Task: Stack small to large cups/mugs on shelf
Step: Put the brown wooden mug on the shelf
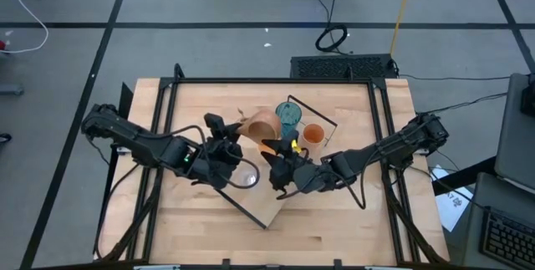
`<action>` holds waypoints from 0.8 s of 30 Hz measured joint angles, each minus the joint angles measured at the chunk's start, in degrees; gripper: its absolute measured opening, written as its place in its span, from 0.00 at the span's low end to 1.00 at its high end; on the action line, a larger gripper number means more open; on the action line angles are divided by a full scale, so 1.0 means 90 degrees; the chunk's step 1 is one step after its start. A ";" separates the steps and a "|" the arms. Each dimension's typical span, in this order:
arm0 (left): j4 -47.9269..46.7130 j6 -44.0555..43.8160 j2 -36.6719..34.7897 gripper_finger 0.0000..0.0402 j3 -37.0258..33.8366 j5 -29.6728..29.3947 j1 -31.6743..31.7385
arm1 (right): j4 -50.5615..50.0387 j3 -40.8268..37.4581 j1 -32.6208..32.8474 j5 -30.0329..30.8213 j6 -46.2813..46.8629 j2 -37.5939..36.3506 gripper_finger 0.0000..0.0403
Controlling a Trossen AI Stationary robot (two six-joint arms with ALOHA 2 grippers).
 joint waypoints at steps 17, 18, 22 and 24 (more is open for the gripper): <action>0.0521 0.0254 -0.0012 0.24 0.0000 0.0282 -0.0478 | -0.0470 -0.0002 -0.0050 0.0015 -0.0248 0.0000 0.38; 0.0567 0.0269 -0.0012 0.24 0.0000 0.0270 -0.0484 | -0.0472 -0.0002 -0.0050 0.0015 -0.0256 0.0000 0.37; 0.0695 0.0350 -0.0012 0.24 0.0000 0.0264 -0.0484 | -0.0475 -0.0005 -0.0053 0.0024 -0.0253 0.0000 0.33; 0.0708 0.0374 -0.0012 0.24 0.0000 0.0265 -0.0484 | -0.0480 -0.0005 -0.0053 0.0022 -0.0254 0.0000 0.32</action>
